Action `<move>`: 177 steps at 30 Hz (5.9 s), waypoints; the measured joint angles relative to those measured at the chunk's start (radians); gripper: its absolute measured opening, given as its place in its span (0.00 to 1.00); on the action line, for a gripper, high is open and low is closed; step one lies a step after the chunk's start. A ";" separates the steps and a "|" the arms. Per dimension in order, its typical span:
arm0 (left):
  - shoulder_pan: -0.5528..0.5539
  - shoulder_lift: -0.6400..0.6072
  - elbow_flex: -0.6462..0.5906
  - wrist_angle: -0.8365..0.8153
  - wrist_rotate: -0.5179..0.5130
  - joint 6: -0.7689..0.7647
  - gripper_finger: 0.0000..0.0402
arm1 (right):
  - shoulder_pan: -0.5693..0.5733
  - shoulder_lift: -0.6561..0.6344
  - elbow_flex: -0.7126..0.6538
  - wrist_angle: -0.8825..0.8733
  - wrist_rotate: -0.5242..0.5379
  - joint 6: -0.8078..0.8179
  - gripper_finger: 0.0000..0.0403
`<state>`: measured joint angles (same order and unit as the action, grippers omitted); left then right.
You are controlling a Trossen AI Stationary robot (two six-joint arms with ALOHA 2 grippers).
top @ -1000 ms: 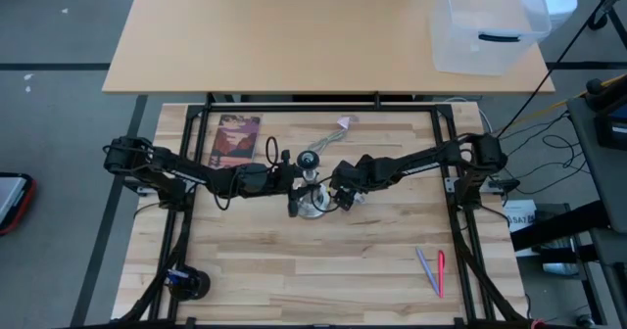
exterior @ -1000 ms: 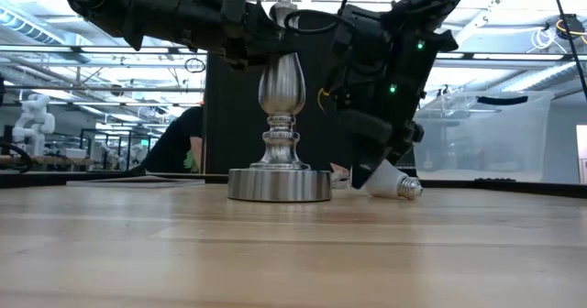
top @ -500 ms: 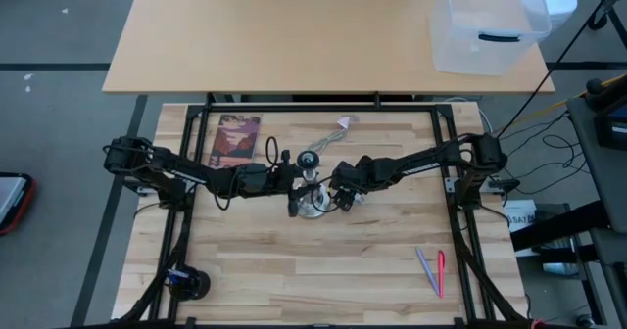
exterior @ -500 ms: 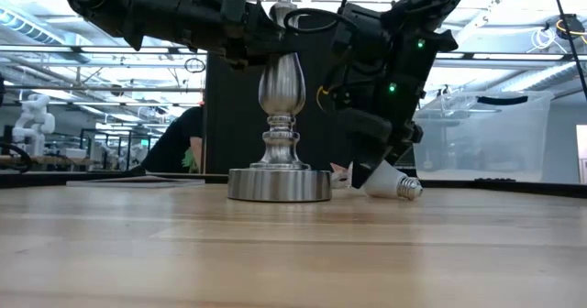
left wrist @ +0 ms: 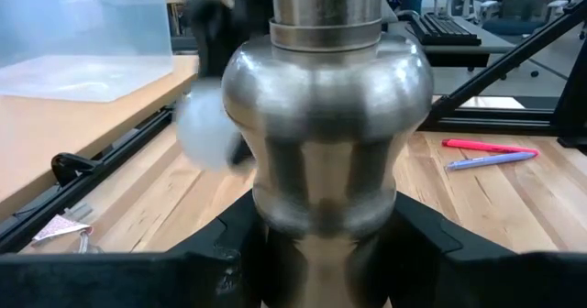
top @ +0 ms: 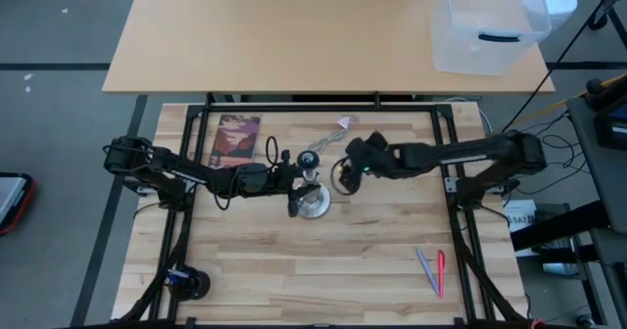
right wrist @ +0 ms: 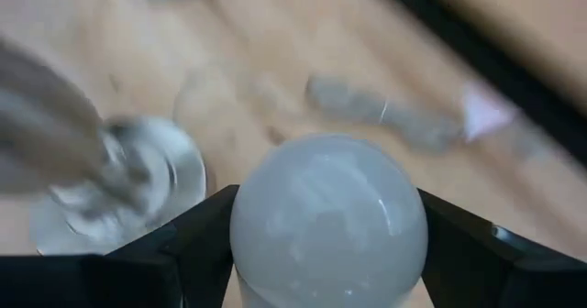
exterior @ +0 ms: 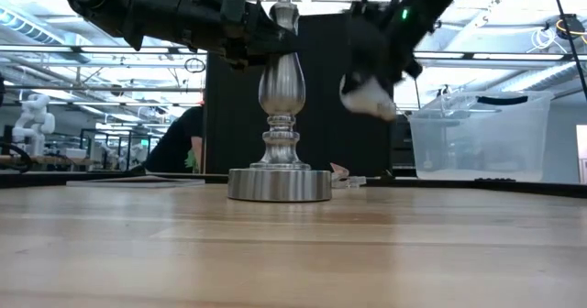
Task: Screw lightbulb
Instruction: Insert the lightbulb into the silver lamp
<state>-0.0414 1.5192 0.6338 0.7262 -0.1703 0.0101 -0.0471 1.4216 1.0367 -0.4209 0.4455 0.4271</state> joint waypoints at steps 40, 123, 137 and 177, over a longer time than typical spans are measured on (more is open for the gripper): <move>0.016 0.000 -0.001 0.016 0.027 -0.006 0.39 | 0.019 -0.102 0.124 0.840 -0.446 -0.597 0.69; 0.016 0.000 0.001 0.008 0.031 -0.007 0.39 | 0.067 0.071 0.213 0.776 -0.278 -0.620 0.69; 0.016 0.000 0.001 0.016 0.031 -0.008 0.39 | 0.146 0.074 0.211 0.764 -0.050 -0.626 0.69; 0.016 0.000 0.000 0.031 -0.018 -0.058 0.39 | 0.253 0.226 0.215 1.030 0.321 -0.780 0.69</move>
<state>-0.0254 1.5192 0.6338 0.7570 -0.1886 -0.0482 0.2062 1.6475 1.2514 0.6091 0.7670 -0.3531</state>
